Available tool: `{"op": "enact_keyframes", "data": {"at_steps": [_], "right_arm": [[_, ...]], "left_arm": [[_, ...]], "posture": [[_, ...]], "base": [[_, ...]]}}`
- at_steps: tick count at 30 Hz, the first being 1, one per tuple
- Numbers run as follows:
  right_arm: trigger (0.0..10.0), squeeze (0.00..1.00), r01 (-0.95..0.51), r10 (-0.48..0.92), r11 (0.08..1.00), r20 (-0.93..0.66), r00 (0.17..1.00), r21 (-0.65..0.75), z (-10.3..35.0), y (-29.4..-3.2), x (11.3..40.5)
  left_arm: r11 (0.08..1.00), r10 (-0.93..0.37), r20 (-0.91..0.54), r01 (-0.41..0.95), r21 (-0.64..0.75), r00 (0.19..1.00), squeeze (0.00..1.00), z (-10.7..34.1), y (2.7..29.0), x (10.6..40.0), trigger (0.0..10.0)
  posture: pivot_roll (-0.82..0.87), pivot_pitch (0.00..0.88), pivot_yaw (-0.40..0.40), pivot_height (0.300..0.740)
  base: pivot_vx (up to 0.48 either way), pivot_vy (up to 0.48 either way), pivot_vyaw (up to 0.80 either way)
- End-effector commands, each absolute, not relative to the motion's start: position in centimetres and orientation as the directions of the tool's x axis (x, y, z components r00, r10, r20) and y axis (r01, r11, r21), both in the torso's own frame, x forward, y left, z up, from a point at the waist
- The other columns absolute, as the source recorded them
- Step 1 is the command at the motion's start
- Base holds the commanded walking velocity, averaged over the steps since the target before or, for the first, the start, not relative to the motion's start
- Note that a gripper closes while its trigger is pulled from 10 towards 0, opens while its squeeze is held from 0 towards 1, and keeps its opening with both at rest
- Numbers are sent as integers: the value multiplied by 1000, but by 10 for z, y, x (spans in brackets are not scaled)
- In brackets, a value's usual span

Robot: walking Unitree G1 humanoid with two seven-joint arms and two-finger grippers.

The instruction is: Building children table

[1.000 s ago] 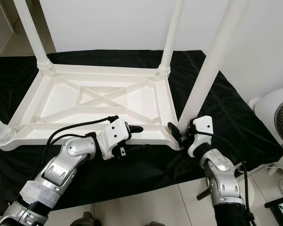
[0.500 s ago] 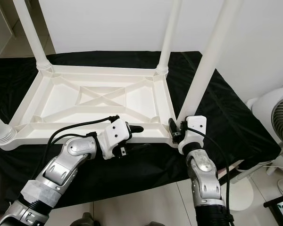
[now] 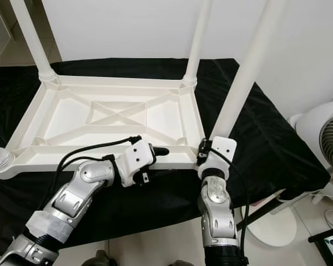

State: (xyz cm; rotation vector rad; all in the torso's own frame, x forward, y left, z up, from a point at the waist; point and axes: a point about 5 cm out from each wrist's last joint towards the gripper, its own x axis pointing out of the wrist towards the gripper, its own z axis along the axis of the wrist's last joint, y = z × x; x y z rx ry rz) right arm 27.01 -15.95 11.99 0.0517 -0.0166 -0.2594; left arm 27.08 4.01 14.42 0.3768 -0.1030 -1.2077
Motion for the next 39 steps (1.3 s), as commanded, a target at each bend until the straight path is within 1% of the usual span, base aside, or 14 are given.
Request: {"op": "enact_keyframes", "data": {"at_steps": [1,4,5,16,17,18,24,30,31,32,33,35,36,39], "right_arm": [[10000,0,261,-260,964,-32,965,49,111,-163,265],[10000,0,258,-258,966,-17,966,30,113,-166,259],[10000,1000,239,-238,970,-8,971,37,113,-167,257],[10000,1000,57,-58,998,40,998,14,117,-190,244],[10000,647,1,0,1000,42,999,-12,118,-196,243],[10000,0,-45,46,999,34,998,-30,117,-200,242],[10000,0,-199,202,973,15,979,-118,118,-214,249],[10000,0,-327,333,936,27,943,-133,123,-213,265],[8549,0,-342,348,930,24,937,-138,124,-213,267],[8549,0,-342,348,930,24,937,-138,124,-213,267],[4353,0,-374,380,916,12,925,-145,124,-209,273],[4353,0,-374,380,916,12,925,-145,124,-209,273],[902,0,-399,404,903,1,915,-158,123,-207,277],[0,0,-450,451,879,-32,892,-160,118,-202,280]], "left_arm": [[369,-899,-108,868,331,424,0,140,43,274,10000],[399,-890,-92,861,317,446,0,137,43,275,10000],[395,-891,-94,861,318,444,0,137,43,275,10000],[378,-897,-103,865,330,431,0,137,46,273,10000],[374,-898,-105,866,331,427,0,137,47,272,10000],[371,-899,-106,868,331,424,0,137,47,272,10000],[356,-904,-112,872,337,413,0,137,46,273,10000],[332,-915,-112,882,334,387,0,137,41,271,10000],[331,-915,-112,882,335,387,0,137,41,271,10000],[331,-915,-112,882,335,387,0,137,41,271,10000],[330,-916,-111,881,338,386,0,137,40,272,10000],[330,-916,-111,881,338,386,0,137,40,272,10000],[330,-916,-110,880,341,386,0,138,39,272,10000],[334,-915,-105,877,344,390,0,139,39,273,10000]], "posture": [[22,0,-42,740],[21,0,-41,740],[23,0,-41,740],[22,0,-28,740],[21,0,-23,740],[21,0,-23,740],[6,0,-6,740],[1,0,-1,740],[1,0,0,740],[1,0,0,740],[4,0,-3,740],[4,0,-3,740],[9,0,-9,740],[20,0,-20,740]], "base": [[0,0,0],[0,0,0],[0,0,0],[0,0,0],[0,0,0],[0,0,0],[0,0,0],[0,0,0],[0,0,0],[0,0,0],[0,0,0],[0,0,0],[0,0,0],[0,0,0]]}}
